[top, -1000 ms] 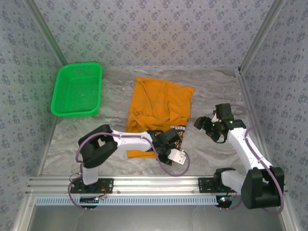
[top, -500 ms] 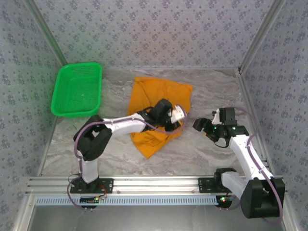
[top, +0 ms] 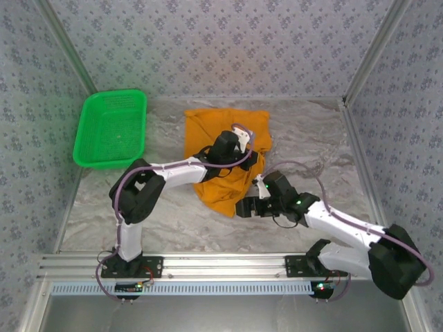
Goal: Fold the inside-out t-shirt
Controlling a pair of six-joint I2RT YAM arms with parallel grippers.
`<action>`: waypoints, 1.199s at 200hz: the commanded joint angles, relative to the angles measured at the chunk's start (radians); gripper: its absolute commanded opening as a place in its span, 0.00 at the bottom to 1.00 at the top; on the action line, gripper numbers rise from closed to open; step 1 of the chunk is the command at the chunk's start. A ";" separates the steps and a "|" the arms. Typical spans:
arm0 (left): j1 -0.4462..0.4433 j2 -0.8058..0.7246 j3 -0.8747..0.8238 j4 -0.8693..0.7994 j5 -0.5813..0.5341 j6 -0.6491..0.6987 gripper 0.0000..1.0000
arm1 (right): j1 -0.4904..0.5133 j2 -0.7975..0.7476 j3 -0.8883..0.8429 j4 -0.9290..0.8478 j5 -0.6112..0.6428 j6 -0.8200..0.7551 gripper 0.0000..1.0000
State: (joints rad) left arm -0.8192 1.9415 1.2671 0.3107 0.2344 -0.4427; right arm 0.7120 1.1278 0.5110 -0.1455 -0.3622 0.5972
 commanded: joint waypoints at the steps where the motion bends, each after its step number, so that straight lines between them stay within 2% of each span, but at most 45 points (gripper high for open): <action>1: 0.014 -0.019 0.003 0.103 -0.009 -0.067 0.00 | 0.023 0.109 0.002 0.195 0.028 0.002 0.88; 29: 0.034 -0.042 -0.030 0.152 -0.017 -0.092 0.00 | 0.040 0.252 0.014 0.332 0.019 0.018 0.83; 52: 0.044 -0.057 -0.040 0.163 -0.018 -0.100 0.00 | 0.046 0.330 0.066 0.353 0.002 -0.015 0.59; 61: 0.048 -0.065 -0.044 0.170 -0.018 -0.100 0.00 | 0.043 0.340 0.089 0.326 0.006 -0.036 0.36; 65: 0.054 -0.072 -0.046 0.173 -0.018 -0.099 0.00 | 0.043 0.334 0.099 0.305 0.025 -0.042 0.18; 72: 0.064 -0.084 -0.048 0.175 -0.023 -0.096 0.00 | 0.039 0.311 0.107 0.259 0.074 -0.050 0.00; 91: 0.117 -0.140 -0.052 0.155 -0.054 -0.095 0.00 | 0.007 0.210 0.141 0.111 0.146 -0.117 0.00; 105: 0.168 -0.192 -0.038 0.111 -0.098 -0.094 0.00 | -0.019 0.121 0.207 -0.079 0.247 -0.214 0.00; 134: 0.254 -0.346 0.050 -0.099 -0.220 -0.098 0.00 | -0.117 0.003 0.434 -0.405 0.470 -0.390 0.00; 153: 0.276 -0.445 0.109 -0.190 -0.250 -0.058 0.00 | -0.139 -0.026 0.597 -0.515 0.652 -0.522 0.00; 163: 0.272 -0.498 0.116 -0.194 -0.273 -0.020 0.00 | -0.124 -0.026 0.687 -0.539 0.756 -0.598 0.00; 178: 0.268 -0.573 0.116 -0.201 -0.313 -0.039 0.00 | -0.080 -0.016 0.819 -0.572 0.896 -0.711 0.00; 194: 0.263 -0.648 0.125 -0.237 -0.325 -0.077 0.00 | -0.039 -0.026 0.926 -0.586 0.926 -0.812 0.00; 212: 0.224 -0.728 0.124 -0.265 -0.363 -0.094 0.00 | 0.006 -0.066 1.012 -0.575 0.936 -0.846 0.00; 240: 0.133 -0.821 0.118 -0.272 -0.441 -0.035 0.00 | 0.057 -0.138 1.050 -0.490 0.898 -0.879 0.00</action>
State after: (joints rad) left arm -0.6537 1.1927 1.3647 0.0597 -0.0498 -0.5182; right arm 0.7498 1.0698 1.5108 -0.6262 0.4500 -0.1883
